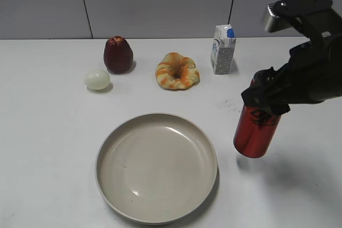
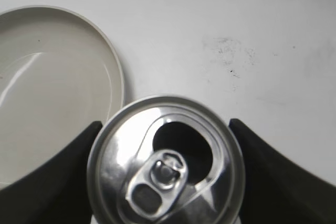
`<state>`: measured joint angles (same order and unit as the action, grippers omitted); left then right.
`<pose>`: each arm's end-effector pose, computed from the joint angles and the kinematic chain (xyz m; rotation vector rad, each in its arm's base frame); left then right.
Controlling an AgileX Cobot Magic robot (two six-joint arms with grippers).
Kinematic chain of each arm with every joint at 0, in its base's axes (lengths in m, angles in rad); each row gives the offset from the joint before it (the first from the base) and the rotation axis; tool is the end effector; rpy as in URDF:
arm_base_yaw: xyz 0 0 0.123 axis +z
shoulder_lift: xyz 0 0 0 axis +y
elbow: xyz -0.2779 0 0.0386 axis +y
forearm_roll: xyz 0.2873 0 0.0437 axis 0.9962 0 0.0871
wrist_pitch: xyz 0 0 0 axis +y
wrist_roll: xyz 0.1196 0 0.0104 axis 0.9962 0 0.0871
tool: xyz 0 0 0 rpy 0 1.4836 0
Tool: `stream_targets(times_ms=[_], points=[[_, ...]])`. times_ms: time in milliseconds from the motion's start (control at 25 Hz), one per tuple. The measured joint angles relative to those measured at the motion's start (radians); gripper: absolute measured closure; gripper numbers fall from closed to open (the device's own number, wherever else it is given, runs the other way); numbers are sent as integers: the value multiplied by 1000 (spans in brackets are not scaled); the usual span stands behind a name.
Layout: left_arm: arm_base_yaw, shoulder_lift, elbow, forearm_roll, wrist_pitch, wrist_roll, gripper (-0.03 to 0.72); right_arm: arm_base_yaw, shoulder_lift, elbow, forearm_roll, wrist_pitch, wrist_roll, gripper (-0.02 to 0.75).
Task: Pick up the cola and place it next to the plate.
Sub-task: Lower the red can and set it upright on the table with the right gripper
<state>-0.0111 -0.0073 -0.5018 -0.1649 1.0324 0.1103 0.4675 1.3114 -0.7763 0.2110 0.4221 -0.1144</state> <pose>0.0592 -0.0176 0.2882 0.1269 1.9947 -0.1324 0.2750 0.1504 0.2018 -0.5135 2.4049 0.3472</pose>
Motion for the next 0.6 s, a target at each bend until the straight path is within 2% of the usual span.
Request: stream_targets(times_ms=[280, 600], points=[[0, 0, 0, 0, 0, 0, 453, 0, 0, 59, 12, -112, -12, 234], [0, 0, 0, 0, 0, 0, 453, 0, 54, 59, 25, -132, -14, 234]])
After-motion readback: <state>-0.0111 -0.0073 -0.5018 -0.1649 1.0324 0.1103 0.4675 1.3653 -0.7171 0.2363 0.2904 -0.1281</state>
